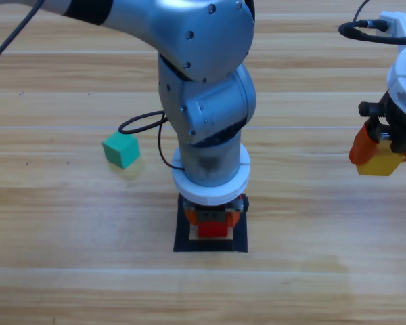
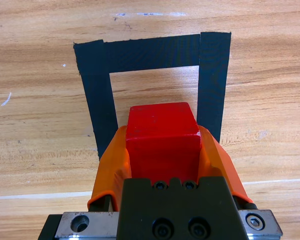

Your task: Stack the blocks in the rectangular block: red at the bottom, yellow in the middle, green on top

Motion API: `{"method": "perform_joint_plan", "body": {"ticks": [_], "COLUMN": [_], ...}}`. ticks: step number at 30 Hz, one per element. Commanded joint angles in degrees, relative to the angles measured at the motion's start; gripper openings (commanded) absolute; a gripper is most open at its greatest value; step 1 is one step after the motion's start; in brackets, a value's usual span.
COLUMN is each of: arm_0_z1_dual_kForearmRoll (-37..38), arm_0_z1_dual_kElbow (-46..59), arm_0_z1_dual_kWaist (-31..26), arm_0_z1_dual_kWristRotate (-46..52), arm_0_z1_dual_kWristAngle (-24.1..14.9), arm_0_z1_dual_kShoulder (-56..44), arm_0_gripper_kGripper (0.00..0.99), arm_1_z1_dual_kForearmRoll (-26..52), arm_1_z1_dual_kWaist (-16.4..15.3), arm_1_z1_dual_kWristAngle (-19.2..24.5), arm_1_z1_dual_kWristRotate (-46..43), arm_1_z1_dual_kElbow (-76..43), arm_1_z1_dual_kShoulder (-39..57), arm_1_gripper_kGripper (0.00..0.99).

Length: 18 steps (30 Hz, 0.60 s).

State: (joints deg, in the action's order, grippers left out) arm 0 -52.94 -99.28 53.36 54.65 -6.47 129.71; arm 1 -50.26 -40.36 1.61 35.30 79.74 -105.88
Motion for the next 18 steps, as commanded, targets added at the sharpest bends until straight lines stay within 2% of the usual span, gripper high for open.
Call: {"method": "perform_joint_plan", "body": {"ticks": [1,18], "arm_0_z1_dual_kForearmRoll": [1.4,1.6], "arm_0_z1_dual_kElbow": [-0.1,0.2], "arm_0_z1_dual_kWaist": [-1.2,-1.3], "arm_0_z1_dual_kWristRotate": [-0.7,-0.2], "arm_0_z1_dual_kWristAngle": [-0.7,-1.1], "arm_0_z1_dual_kShoulder": [3.4,4.5], "arm_0_gripper_kGripper": [0.138,0.189], "arm_1_z1_dual_kForearmRoll": [-0.5,-0.5], "arm_1_z1_dual_kWaist": [-1.2,-1.2], "arm_1_z1_dual_kWristAngle": [0.3,0.3], "arm_1_z1_dual_kWristRotate": [-0.9,-1.0], "arm_1_z1_dual_kElbow": [0.4,0.2], "arm_1_z1_dual_kShoulder": [-2.4,-2.0], "arm_1_gripper_kGripper": [0.028,0.028]}}
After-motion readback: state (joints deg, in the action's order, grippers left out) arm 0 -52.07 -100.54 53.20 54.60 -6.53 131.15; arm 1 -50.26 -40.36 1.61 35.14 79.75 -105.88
